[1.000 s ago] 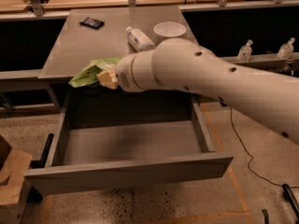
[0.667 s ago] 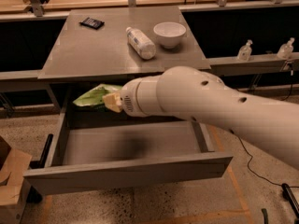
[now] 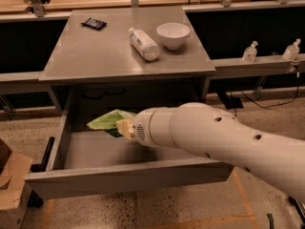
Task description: Place green rice chip bag into top drawer
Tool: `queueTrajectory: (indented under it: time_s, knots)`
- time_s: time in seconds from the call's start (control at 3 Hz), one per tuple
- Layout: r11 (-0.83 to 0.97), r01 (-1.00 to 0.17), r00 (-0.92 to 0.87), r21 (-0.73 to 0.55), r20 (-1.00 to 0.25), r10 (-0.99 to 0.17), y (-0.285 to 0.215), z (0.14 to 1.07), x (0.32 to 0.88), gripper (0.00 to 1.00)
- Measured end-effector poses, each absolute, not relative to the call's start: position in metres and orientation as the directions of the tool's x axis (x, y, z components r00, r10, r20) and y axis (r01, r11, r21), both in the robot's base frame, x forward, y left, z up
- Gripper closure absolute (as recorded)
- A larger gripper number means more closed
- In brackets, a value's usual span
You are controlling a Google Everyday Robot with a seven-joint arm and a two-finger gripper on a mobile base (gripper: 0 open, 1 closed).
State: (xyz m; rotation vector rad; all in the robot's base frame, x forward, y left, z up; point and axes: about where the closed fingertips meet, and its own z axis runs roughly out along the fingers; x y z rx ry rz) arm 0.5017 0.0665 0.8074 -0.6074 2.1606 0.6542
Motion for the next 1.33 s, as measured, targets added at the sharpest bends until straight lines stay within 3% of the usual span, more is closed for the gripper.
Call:
queueTrajectory:
  time_s: [0.33,1.33]
  knots:
    - [0.741,-0.608,-0.587,0.284,-0.79,-0.179,0.062,0.78,0.518,0.82]
    - [0.708,-0.572,-0.647,0.414,-0.758,-0.08,0.055,0.692,0.535,0.12]
